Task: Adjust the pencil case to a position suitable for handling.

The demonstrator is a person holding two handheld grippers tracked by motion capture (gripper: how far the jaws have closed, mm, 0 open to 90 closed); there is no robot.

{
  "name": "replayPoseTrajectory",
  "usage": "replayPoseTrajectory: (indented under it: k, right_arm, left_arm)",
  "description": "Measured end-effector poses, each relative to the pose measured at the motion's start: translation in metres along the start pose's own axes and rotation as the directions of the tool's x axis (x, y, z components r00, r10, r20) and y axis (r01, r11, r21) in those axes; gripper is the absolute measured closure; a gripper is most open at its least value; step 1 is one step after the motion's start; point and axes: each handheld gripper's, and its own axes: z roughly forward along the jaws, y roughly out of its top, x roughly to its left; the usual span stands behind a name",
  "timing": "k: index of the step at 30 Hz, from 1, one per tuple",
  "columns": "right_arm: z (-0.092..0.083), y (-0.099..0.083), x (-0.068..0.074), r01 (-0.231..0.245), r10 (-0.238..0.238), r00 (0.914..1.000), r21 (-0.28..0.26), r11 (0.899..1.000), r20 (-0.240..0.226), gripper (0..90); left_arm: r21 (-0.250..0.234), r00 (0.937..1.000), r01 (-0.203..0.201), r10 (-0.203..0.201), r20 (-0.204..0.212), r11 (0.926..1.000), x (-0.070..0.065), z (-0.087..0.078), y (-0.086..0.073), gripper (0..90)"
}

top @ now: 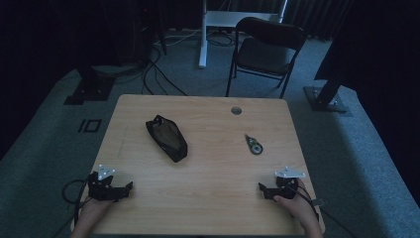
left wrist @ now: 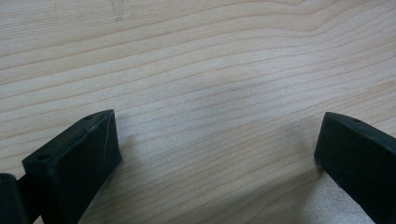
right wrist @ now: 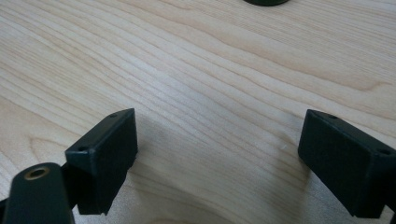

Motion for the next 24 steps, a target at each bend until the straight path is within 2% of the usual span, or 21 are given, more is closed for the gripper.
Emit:
replayPoseTrajectory:
  k: [17, 19, 24]
  right_arm:
    - [0.0001, 0.0014, 0.0036, 0.0, 0.0, 1.0, -0.02, 1.0, 0.004, 16.0]
    - [0.0005, 0.0019, 0.0052, 0.005, -0.005, 0.9998, -0.027, 1.0, -0.018, 15.9]
    - [0.0013, 0.0052, 0.0079, 0.005, -0.006, 0.9998, -0.025, 1.0, -0.02, 19.3]
  left_arm:
    - [-0.001, 1.0, 0.001, -0.001, 0.0, 1.0, -0.0001, 0.0001, 0.0001, 0.2]
    - [0.0, 1.0, 0.0, 0.0, 0.0, 1.0, 0.0, 0.0, 0.0001, 0.2]
    - [0.0, 1.0, 0.0, 0.0, 0.0, 1.0, 0.0, 0.0, 0.0001, 0.2]
